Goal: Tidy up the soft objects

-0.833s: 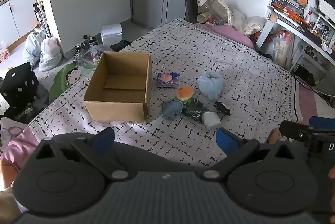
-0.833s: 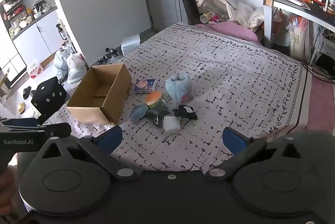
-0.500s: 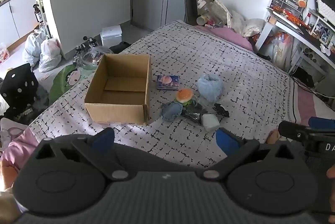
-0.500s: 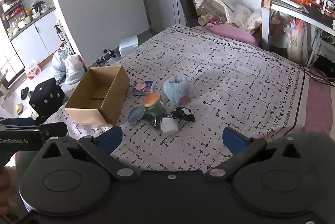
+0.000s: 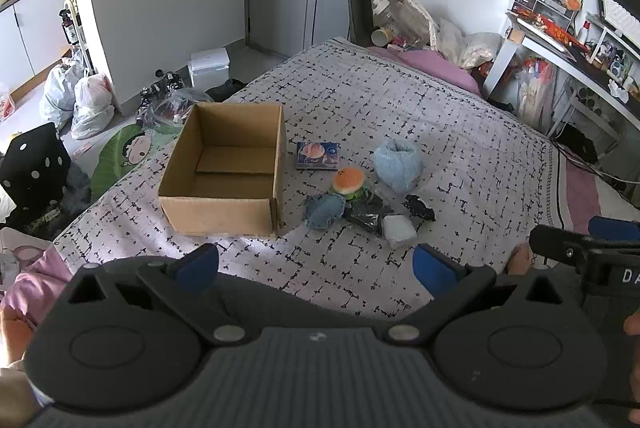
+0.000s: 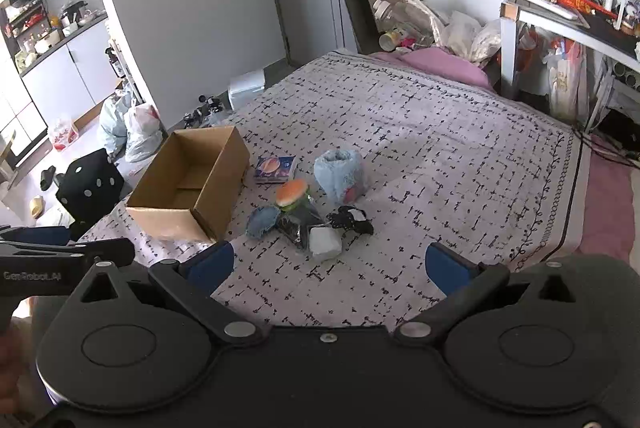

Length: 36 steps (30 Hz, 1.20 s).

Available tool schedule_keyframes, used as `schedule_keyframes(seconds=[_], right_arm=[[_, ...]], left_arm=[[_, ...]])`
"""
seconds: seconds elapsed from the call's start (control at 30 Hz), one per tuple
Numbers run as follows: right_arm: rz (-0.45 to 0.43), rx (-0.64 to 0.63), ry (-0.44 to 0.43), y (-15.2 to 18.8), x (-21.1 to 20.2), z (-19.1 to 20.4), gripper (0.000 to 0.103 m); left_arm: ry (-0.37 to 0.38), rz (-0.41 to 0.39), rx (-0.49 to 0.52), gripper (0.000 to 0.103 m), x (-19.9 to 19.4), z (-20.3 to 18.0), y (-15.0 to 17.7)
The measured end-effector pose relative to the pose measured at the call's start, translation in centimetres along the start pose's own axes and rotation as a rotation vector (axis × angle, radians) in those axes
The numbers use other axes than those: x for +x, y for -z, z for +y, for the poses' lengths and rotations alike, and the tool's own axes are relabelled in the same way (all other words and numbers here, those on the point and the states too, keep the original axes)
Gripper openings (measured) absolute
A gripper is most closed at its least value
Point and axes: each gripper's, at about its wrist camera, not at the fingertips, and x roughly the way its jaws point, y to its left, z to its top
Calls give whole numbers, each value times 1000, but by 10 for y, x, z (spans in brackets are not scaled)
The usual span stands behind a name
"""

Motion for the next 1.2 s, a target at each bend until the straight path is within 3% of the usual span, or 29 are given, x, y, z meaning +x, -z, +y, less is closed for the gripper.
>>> schedule_keyframes(seconds=[0.47,1.2], right_arm=[[-19,9,-40,-1,-8,0,103],[-16,-3,-25,-1,-8,7,103]], left_arm=[[-21,-19,10,102,-2,-1,-3],[-7,-21,11,102,-7,5,-2]])
